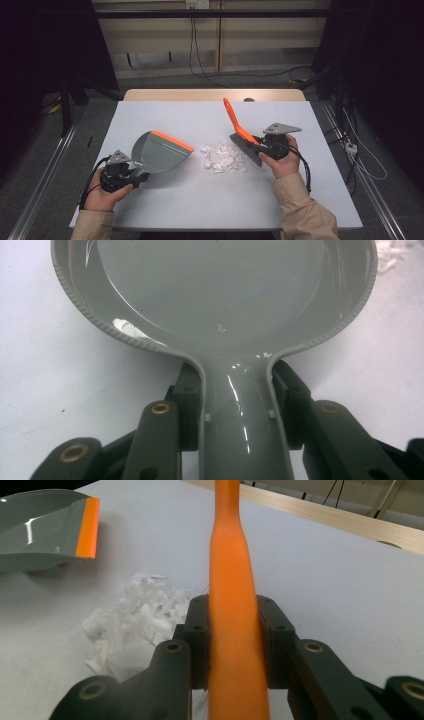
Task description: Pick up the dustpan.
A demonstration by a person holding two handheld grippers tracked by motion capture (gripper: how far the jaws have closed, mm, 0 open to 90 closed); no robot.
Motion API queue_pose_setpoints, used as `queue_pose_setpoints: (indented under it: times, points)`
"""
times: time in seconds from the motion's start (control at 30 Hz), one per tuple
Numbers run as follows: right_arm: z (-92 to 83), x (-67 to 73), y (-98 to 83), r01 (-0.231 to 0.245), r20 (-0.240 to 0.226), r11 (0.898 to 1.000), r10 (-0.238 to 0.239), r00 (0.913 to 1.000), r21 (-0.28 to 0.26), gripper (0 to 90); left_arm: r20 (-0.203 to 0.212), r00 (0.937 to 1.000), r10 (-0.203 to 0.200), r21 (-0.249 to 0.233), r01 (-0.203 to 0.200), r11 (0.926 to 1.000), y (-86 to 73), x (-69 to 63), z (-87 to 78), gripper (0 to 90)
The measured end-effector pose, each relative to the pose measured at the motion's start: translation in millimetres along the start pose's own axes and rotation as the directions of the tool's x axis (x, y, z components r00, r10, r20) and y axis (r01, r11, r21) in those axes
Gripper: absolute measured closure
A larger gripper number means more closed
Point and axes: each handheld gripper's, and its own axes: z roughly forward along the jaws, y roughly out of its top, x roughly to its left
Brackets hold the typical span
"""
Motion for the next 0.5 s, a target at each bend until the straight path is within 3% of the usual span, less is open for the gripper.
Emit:
queue_pose_setpoints:
  times: [0.23,0.5]
  points:
    - [0.1,0.1,-0.1,-0.002,0.012,1.0,0.002,0.9999,-0.003,71.7,0.026,0.9957,0.089,0.017,-0.09,0.9958,-0.4,-6.3,1.3,63.5]
    - [-1.0,-1.7,0.6,-0.009,0.017,1.0,0.009,0.9998,-0.012,71.7,0.067,0.9888,0.134,0.037,-0.136,0.99,-1.1,-11.9,2.8,63.5]
